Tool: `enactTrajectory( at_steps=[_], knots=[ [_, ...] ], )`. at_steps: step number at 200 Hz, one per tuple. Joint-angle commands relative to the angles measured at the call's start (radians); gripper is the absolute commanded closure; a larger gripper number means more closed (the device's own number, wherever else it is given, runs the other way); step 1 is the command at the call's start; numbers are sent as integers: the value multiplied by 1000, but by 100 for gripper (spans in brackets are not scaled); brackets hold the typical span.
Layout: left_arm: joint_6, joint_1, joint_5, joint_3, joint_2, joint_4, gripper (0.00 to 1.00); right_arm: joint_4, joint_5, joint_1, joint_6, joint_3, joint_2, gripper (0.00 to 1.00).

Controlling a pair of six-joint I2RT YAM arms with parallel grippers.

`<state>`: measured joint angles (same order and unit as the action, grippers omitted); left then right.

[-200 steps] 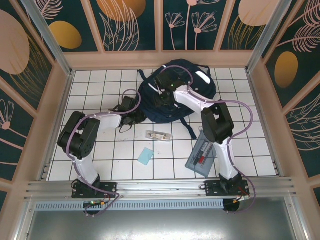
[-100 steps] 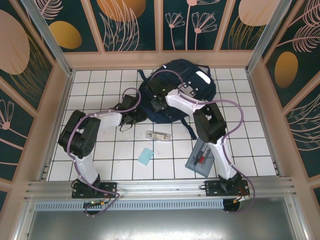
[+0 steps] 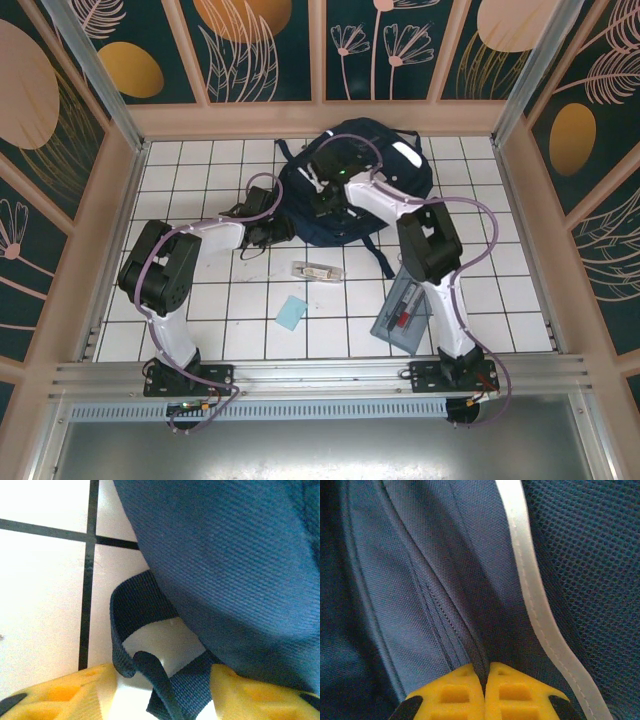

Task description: Pack the student bag

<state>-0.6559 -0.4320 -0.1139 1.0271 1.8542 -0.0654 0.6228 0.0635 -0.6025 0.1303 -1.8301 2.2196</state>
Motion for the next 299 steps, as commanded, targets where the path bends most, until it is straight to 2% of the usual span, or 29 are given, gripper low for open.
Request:
enactTrajectory(
  at_steps=[1,15,31,73,115,162,188,221,244,253,268,299],
  knots=[
    [8,9,33,38,-18,-5,39,5,286,100,143,-39,-106,100],
    [1,9,35,57,-13,-7,31,-5,377,131,171,-42,-143,100],
    [-6,9,36,85,7,-7,27,-10,447,153,188,-45,-177,100],
    [-21,9,15,165,83,-4,25,2,531,170,212,-74,-217,100],
    [12,9,65,254,181,-57,25,-132,683,215,327,-20,-279,100],
    [39,13,87,273,217,-88,26,-166,716,247,364,-2,-284,100],
    [83,15,76,234,130,-113,25,-189,700,256,371,28,-280,100],
    [179,15,22,166,-97,-171,24,-208,691,264,385,39,-265,100],
    [242,15,-127,133,-260,-179,20,-219,689,268,398,40,-255,100],
    [262,13,-223,120,-300,-159,15,-225,692,267,405,37,-250,100],
    [276,8,-326,105,-339,-114,15,-231,691,266,414,36,-243,100],
    [334,-34,-294,131,-323,-125,19,-228,693,267,436,15,-226,100]
  ],
)
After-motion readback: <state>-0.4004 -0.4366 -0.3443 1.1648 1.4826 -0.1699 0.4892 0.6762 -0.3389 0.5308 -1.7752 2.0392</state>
